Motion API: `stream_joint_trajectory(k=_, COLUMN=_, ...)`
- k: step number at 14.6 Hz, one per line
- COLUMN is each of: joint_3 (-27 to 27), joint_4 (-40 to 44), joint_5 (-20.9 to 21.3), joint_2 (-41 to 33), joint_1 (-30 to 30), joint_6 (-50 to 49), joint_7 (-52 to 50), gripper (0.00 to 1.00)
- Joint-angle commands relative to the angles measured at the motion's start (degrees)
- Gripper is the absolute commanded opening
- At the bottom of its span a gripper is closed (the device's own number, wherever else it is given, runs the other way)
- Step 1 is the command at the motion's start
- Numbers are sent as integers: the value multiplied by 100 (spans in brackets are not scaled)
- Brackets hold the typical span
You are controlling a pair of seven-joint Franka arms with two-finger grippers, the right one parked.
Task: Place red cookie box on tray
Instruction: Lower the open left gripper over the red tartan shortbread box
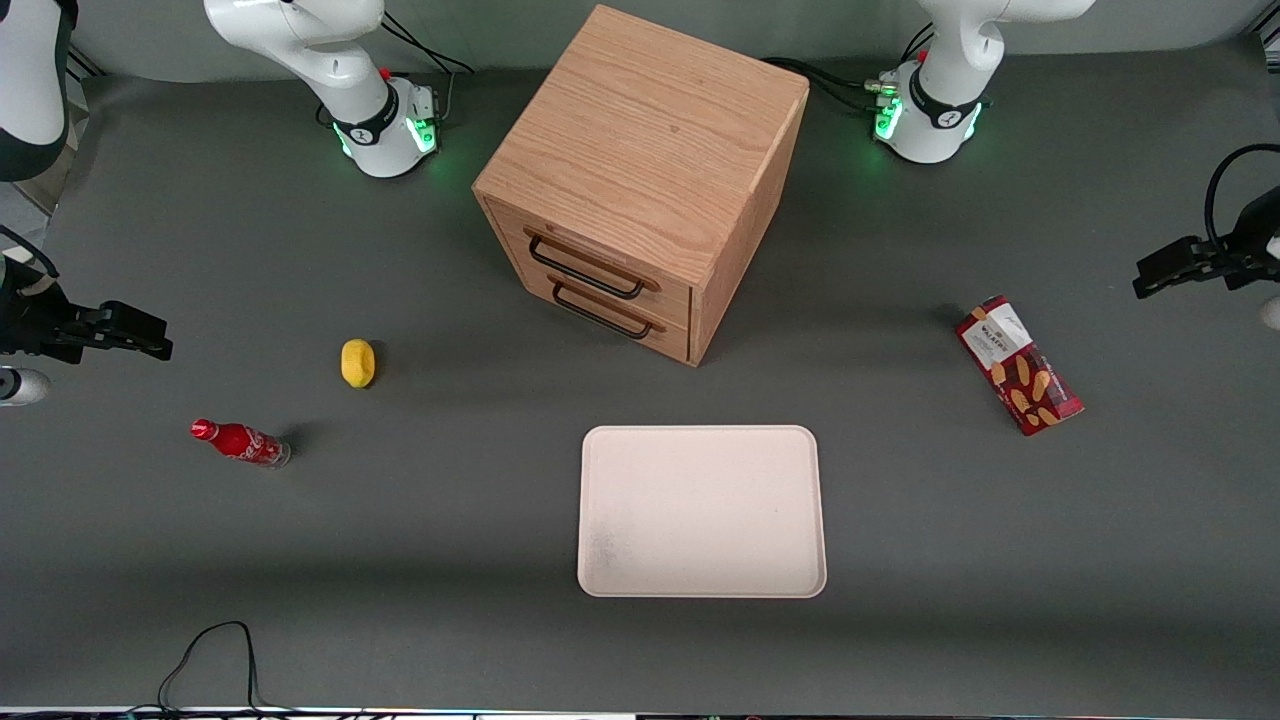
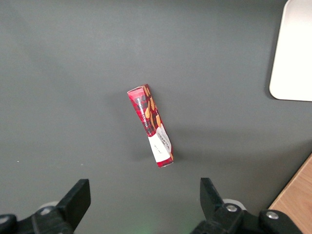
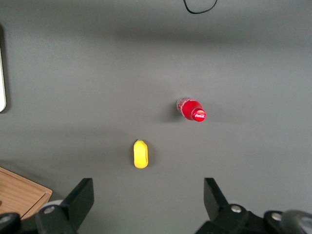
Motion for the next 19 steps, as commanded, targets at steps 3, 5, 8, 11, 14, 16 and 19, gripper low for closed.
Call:
stream_joint_trajectory(k=3, joint_3=-17, joint_4=41, joint_5=-5, joint_2=92, joint_1=-5, joint_6=-45, joint_7=259, gripper=100)
stream_joint_trajectory(k=5, joint_3=-8, joint_4=-352, joint_5=4, joint_2=215, joint_1=-5, joint_6=278, joint_7=260, gripper=100)
stream_joint_trajectory(k=8, joint_3=27, joint_4=-1485, joint_5=-109, joint_2=171, joint_1=30, joint_6=1384, joint_7=24, gripper=100)
stream_joint_trajectory(k=11, joint_3=142, joint_4=-2487, joint_5=-444, joint_2=250, joint_1=66, joint_6=2526, joint_7=-879, gripper=100)
stream_joint_trajectory(k=14, joint_3=150, joint_4=-3166, joint_5=-453, joint_2=530, joint_1=31, joint_6=3556, joint_7=-1540, gripper=100)
stream_joint_trajectory(k=16, joint_3=150, joint_4=-3509, joint_5=-453, joint_2=768, joint_1=4, joint_6=4241, joint_7=-1700, gripper=100)
stream_joint_trajectory(k=19, joint_3=168, joint_4=-3642, joint_5=-470, joint_2=1207, joint_1=-5, joint_6=4806, joint_7=-1709, gripper=99)
